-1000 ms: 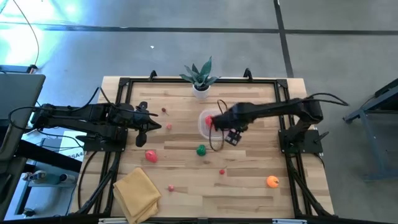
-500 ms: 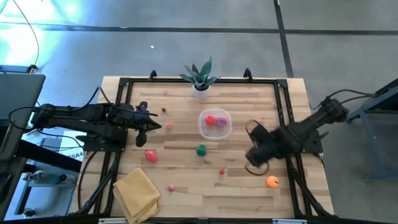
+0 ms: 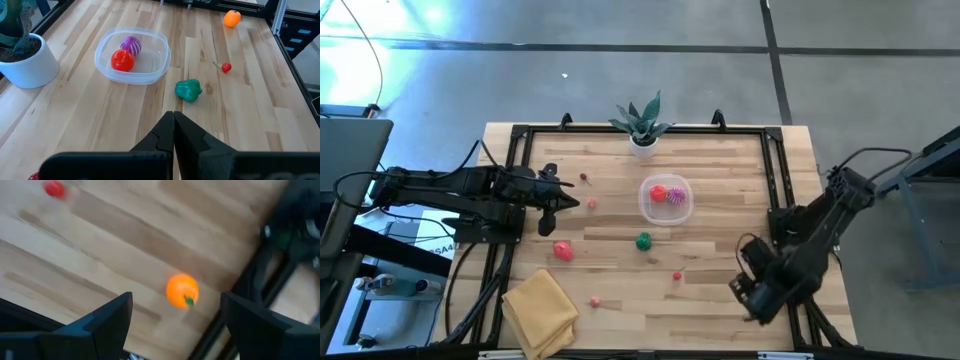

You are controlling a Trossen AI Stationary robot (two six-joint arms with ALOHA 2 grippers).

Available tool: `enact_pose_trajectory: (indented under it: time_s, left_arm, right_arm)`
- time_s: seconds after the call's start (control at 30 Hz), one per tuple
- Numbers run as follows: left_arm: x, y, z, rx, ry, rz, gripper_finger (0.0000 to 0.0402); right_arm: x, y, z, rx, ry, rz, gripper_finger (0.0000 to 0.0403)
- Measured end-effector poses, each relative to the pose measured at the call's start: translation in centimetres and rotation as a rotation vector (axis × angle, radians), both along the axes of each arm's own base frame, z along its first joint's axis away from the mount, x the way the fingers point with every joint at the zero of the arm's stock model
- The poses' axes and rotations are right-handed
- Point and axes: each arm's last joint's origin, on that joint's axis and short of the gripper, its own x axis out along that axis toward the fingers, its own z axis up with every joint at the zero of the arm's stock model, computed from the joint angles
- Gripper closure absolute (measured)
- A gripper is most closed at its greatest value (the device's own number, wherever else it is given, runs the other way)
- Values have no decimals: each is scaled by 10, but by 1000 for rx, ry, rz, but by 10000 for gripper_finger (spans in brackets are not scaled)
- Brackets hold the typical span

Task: Pick and placing Produce into tupperware
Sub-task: Put the orange into the transparent container

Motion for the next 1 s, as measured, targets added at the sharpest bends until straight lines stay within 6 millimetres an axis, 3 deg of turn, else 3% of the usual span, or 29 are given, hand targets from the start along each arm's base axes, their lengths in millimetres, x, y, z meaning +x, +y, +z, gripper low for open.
enact_pose_trajectory:
  time_s: [0.23,0.47,0.7,1.0]
  left_arm:
    - [0,0,0,0,0,0,401]
    - [0,0,0,0,0,0,401]
    - [0,0,0,0,0,0,401]
    - [0,0,0,0,0,0,401]
  right_arm:
    - [-14,24,-13,-5,64,-88,109]
    - [-22,34,-21,-10,45,-138,109]
    - [-25,32,-66,14,74,-133,109]
    - [-37,9,-110,125,7,-144,109]
